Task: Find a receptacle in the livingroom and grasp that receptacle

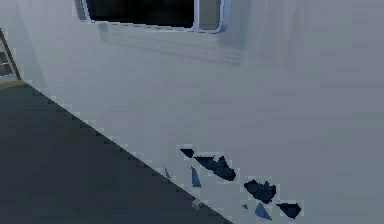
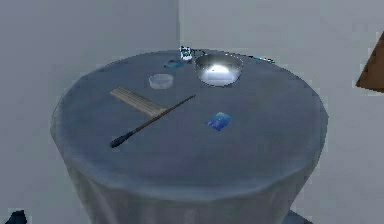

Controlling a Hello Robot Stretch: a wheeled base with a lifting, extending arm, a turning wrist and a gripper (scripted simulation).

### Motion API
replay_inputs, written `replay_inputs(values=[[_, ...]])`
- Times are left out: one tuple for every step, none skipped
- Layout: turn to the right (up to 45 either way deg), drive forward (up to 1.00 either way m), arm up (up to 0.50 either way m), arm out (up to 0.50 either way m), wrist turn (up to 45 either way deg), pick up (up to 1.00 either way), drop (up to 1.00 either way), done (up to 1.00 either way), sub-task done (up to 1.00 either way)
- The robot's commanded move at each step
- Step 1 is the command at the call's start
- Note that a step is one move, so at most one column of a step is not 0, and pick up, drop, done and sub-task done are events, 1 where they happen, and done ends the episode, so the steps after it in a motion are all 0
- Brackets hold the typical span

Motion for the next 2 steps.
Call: replay_inputs(values=[[0.0,0.00,0.50,0.00,0.0,0.00,0.00,0.00,0.00],[0.0,0.00,0.38,0.00,0.0,0.00,0.00,0.00,0.00]])
